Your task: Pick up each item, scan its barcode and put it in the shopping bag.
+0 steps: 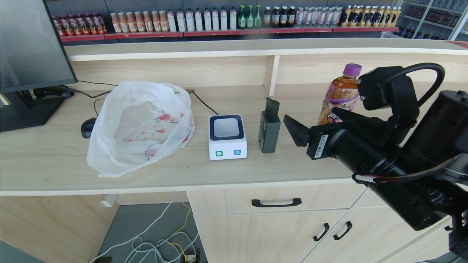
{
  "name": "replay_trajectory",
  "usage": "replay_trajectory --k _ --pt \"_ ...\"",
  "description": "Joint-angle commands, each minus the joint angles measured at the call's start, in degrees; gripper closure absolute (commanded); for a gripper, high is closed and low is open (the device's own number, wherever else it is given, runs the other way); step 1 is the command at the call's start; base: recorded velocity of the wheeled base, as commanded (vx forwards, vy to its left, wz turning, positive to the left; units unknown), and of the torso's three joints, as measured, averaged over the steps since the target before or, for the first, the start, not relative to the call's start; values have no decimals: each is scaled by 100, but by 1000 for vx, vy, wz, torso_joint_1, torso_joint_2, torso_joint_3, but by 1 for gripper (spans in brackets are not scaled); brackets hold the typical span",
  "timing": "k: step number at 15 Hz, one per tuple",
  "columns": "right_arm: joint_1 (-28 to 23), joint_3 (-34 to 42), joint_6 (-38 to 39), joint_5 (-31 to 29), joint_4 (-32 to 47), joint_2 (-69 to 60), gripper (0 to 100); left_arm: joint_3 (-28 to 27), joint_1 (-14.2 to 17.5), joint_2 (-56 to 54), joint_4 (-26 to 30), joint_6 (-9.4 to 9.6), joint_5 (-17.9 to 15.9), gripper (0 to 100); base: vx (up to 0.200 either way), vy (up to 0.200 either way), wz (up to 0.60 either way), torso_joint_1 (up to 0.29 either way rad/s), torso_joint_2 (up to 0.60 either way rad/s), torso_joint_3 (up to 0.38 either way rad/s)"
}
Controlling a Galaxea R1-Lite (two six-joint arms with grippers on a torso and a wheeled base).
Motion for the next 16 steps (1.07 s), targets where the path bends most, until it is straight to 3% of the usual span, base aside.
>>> replay_trajectory --k 1,6,9,16 --pt "-48 -18 45 2 -741 709 0 0 2 -2 -6 0 0 0 0 0 0 0 0 0" --pt "-223 -9 -140 230 -1716 1394 0 0 2 -2 -6 0 0 0 0 0 0 0 0 0" --pt "-637 -62 -518 819 -2094 1763 0 0 2 -2 -6 0 0 0 0 0 0 0 0 0" --pt "-821 -466 -465 907 -2103 2097 0 0 2 -2 2 0 0 0 0 0 0 0 0 0"
